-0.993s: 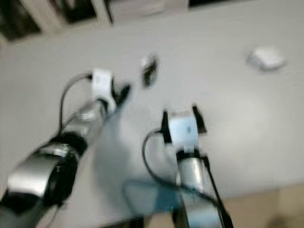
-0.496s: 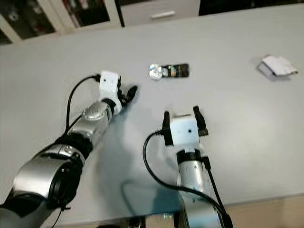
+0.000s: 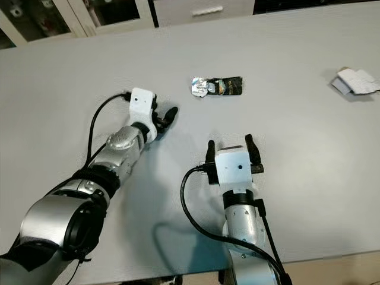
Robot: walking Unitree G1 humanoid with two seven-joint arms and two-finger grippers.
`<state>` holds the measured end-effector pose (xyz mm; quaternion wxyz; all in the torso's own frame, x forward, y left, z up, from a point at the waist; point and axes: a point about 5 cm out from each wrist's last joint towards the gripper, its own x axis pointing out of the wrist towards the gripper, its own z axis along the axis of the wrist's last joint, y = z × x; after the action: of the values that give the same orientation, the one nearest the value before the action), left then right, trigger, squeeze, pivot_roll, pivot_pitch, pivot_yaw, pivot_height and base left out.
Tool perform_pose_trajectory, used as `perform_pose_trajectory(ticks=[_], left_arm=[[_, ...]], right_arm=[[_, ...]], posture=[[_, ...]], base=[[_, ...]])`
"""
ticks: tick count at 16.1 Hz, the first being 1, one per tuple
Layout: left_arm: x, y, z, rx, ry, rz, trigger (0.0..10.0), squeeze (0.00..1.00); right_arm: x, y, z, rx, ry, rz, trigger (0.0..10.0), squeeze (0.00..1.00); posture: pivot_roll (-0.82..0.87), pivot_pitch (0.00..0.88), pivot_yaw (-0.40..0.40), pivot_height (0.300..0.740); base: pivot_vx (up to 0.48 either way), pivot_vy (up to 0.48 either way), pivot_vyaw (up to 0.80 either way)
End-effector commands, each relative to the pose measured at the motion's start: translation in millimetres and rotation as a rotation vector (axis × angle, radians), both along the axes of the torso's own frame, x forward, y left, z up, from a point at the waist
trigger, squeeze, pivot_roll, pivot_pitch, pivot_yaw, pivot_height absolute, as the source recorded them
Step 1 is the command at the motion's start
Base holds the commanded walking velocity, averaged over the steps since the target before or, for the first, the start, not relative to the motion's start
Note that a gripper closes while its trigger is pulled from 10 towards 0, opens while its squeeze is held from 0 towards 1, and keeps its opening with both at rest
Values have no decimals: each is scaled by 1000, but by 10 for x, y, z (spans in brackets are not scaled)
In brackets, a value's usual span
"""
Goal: Picking trash to rubbish bin
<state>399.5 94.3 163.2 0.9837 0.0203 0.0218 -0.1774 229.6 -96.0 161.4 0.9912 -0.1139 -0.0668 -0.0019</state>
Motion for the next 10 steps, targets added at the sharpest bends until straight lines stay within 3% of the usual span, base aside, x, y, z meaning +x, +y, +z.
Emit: perform_pose_trajectory(ticks=[1,3,5,10], left_arm=[[3,-46,28,-22,-7,-19,10000,0],[9,-130,90,-52,-20,-49,10000,0],[-3,-339,208,-75,-58,-142,10000,0],[-31,-454,206,-75,-70,-157,10000,0]], right_arm=[[-60,45,14,35,9,-12,10000,0],[-85,33,15,42,9,-27,10000,0],[-129,37,2,43,19,-37,10000,0],[-171,41,-1,41,26,-39,10000,0]], posture=[[-81,275,137,740],[-94,283,141,740],[-111,294,145,740],[-128,305,136,740]], base=[[0,0,0],[0,0,0],[0,0,0],[0,0,0]])
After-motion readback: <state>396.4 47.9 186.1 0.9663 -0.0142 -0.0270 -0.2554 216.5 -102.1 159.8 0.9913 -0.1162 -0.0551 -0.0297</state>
